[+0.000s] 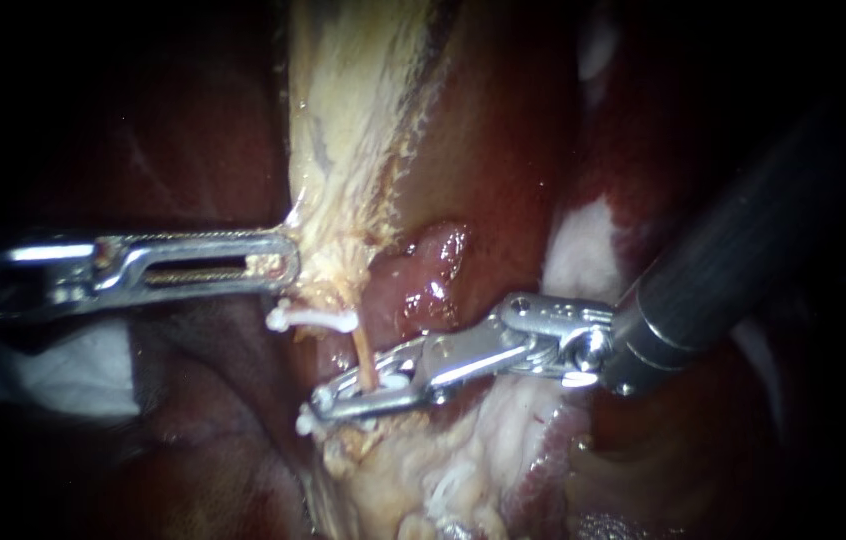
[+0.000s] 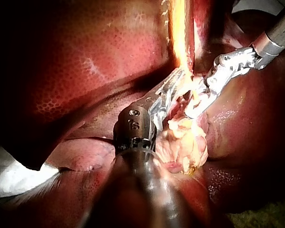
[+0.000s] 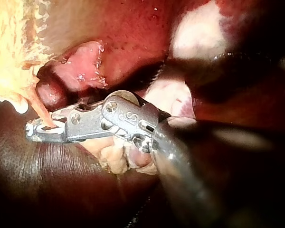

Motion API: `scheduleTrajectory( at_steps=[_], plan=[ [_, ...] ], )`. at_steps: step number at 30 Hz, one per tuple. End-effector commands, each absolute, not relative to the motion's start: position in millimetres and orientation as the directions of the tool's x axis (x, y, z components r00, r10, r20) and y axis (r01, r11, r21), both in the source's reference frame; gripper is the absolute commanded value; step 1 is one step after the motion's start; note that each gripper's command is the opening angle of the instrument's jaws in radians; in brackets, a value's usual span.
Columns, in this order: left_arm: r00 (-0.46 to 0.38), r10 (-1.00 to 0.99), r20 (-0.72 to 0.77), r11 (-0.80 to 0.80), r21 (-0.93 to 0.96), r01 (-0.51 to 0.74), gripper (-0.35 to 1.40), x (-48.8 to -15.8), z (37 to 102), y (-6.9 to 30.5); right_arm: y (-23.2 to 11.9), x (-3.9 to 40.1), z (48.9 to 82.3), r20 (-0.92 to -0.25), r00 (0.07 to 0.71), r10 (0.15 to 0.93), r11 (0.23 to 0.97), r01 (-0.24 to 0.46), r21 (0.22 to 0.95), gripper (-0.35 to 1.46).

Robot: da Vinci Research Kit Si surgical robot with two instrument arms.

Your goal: Clipping first clip right tube

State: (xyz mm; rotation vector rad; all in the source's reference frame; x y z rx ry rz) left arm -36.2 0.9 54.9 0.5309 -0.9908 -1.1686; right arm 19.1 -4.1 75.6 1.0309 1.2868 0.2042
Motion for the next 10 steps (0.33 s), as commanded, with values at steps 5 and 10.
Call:
scheduleTrajectory(
  at_steps=[5,10],
  plan=[
    [0.061,-0.93,0.363,0.341,0.788,0.512,-0.35,-36.2,55.0,0.9,-4.2,19.1,75.5,-0.684,0.332,0.649,0.56,0.4,0.725,-0.35],
    [0.061,-0.93,0.363,0.341,0.788,0.512,-0.35,-36.2,55.1,1.0,-4.2,19.1,75.5,-0.685,0.332,0.649,0.56,0.401,0.725,-0.35]
  ],
)
